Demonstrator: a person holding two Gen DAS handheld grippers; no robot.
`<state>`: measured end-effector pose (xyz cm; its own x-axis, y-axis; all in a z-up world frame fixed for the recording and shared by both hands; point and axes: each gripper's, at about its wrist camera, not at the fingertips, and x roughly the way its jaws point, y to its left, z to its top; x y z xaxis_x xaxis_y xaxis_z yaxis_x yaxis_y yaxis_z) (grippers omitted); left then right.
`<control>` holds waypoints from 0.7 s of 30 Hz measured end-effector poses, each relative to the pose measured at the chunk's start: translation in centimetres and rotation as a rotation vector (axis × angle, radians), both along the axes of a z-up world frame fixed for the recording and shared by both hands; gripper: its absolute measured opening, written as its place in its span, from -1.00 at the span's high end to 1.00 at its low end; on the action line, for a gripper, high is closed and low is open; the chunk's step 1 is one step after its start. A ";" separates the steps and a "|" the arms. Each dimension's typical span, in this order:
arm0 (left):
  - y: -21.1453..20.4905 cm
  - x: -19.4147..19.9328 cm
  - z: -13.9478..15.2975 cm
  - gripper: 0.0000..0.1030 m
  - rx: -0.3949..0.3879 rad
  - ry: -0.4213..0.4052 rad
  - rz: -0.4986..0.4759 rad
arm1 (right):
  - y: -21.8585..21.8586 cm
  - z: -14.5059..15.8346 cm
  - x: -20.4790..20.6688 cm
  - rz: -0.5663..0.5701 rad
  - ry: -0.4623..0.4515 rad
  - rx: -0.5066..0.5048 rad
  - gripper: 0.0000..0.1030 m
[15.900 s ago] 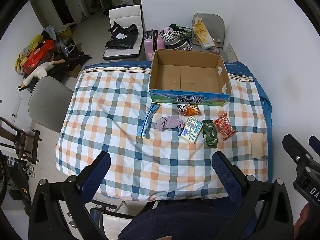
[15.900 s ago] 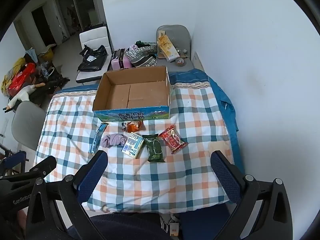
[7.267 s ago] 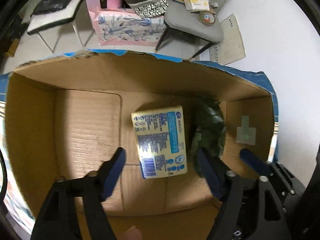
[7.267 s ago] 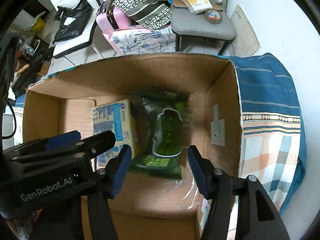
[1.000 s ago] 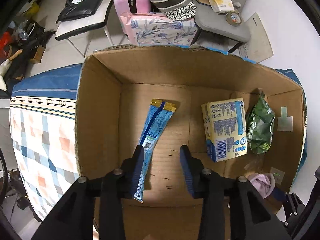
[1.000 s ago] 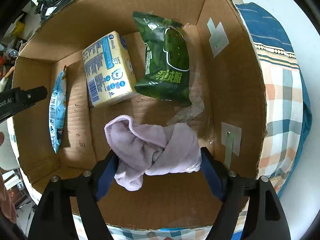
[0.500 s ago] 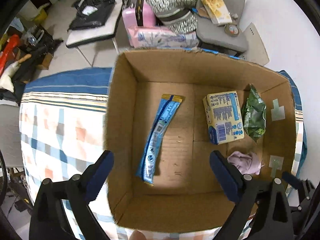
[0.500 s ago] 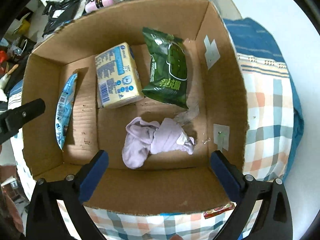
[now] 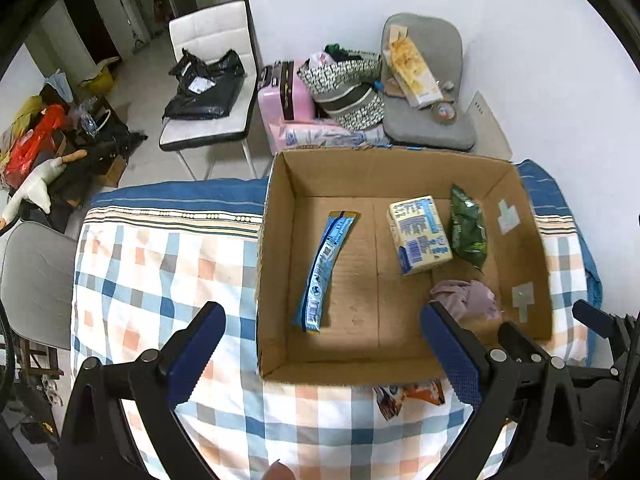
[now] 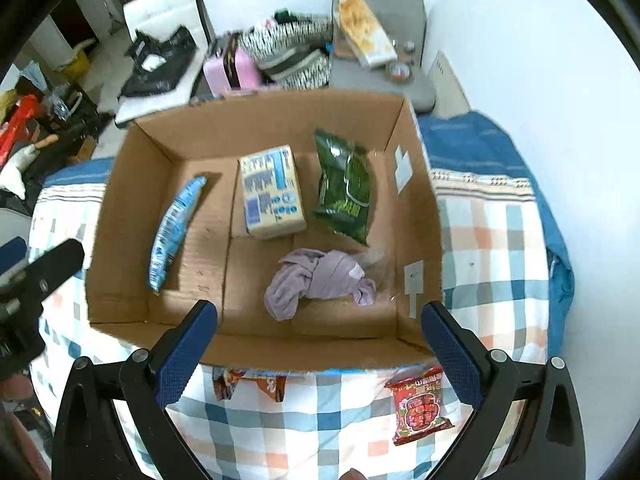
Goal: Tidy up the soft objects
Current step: 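Move both tools back toward the two remaining snack packets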
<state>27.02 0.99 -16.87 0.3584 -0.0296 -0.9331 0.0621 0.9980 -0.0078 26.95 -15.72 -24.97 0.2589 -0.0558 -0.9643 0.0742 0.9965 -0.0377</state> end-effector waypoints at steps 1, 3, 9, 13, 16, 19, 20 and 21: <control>-0.1 -0.5 0.4 -0.95 -0.001 -0.010 -0.003 | 0.1 0.7 -0.5 0.002 -0.015 0.004 -1.00; -0.3 -1.4 1.2 -0.95 0.007 -0.030 -0.009 | 0.1 1.6 -1.1 -0.001 -0.036 0.011 -1.00; -1.6 -3.8 1.8 -0.95 0.012 -0.047 -0.029 | -1.3 3.2 -4.4 -0.027 -0.069 0.062 -1.00; -3.2 -5.3 -0.8 -0.95 0.029 0.025 -0.050 | -4.6 1.9 -6.9 -0.103 -0.055 0.072 -1.00; -4.8 -6.2 -4.6 -0.95 0.010 0.133 -0.056 | -7.8 -0.8 -8.6 -0.173 0.005 0.081 -1.00; -6.0 -6.5 -8.9 -0.95 -0.022 0.258 -0.057 | -11.0 -3.7 -10.3 -0.236 0.067 0.087 -1.00; -6.3 -6.4 -10.3 -0.95 -0.034 0.295 -0.053 | -12.2 -4.9 -11.0 -0.255 0.087 0.094 -1.00; -6.6 -6.4 -11.6 -0.95 -0.048 0.330 -0.042 | -12.9 -5.6 -11.3 -0.263 0.102 0.093 -1.00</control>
<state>20.67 -5.60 -28.49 0.0347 -0.0850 -0.9958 0.0898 0.9926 -0.0816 15.60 -28.57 -30.54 0.1486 -0.0181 -0.9887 0.3306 0.9432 0.0324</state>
